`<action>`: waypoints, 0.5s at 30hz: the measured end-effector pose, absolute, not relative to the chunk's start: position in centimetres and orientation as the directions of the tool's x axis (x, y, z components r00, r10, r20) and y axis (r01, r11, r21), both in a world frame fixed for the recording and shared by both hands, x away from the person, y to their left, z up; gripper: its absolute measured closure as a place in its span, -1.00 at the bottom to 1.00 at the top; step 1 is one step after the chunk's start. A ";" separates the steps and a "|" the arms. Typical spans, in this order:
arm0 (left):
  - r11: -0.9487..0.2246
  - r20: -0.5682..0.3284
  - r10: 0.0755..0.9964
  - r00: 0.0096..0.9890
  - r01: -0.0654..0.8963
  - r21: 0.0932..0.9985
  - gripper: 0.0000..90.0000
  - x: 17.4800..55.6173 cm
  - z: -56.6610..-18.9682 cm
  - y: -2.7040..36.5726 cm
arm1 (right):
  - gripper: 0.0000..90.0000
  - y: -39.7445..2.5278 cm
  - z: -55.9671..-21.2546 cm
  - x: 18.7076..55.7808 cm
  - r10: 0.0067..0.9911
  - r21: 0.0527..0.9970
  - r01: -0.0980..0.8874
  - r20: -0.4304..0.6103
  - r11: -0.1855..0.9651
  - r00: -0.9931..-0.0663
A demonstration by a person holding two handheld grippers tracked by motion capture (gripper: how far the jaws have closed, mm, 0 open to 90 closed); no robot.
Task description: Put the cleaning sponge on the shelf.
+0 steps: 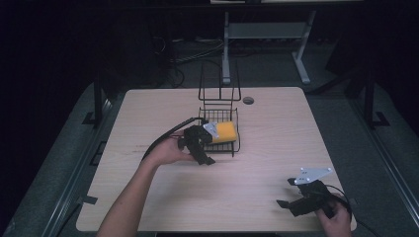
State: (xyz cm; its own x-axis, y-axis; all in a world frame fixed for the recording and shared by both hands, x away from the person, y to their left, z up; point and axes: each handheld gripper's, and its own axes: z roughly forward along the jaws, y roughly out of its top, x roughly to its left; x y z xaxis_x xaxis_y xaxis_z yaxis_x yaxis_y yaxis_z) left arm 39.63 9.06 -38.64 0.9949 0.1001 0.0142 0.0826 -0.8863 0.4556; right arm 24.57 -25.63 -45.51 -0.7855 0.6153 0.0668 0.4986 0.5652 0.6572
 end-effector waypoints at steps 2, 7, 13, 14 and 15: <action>-0.878 0.011 0.105 0.994 0.087 0.470 -0.60 39.3 -38.7 9.2 | -0.70 -25.7 -45.5 24.5 0.616 0.654 0.499 0.064 0.568 -0.785; -0.886 0.008 0.103 0.995 0.088 0.454 -0.60 38.8 -38.9 9.4 | -0.70 -25.7 -45.5 24.5 0.616 0.654 0.498 0.061 0.570 -0.785; -0.873 0.015 0.106 0.994 0.086 0.481 -0.60 37.8 -38.7 9.8 | -0.70 -25.6 -45.5 24.5 0.619 0.653 0.499 0.059 0.569 -0.783; -0.873 0.019 0.107 0.994 0.086 0.480 -0.60 37.7 -38.8 9.9 | -0.70 -25.6 -45.5 24.5 0.619 0.653 0.499 0.058 0.570 -0.784; -0.874 0.014 0.109 0.994 0.090 0.478 -0.60 37.6 -38.9 10.0 | -0.70 -25.6 -45.6 24.5 0.616 0.653 0.498 0.060 0.571 -0.785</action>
State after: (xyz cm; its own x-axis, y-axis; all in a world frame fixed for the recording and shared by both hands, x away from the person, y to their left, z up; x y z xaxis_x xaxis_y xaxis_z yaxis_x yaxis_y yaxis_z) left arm 37.56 10.01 -38.85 0.9939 0.1094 0.0136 0.0896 -0.8739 0.4778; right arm 24.46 -25.57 -45.55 -0.7852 0.6164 0.0596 0.4977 0.5709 0.6530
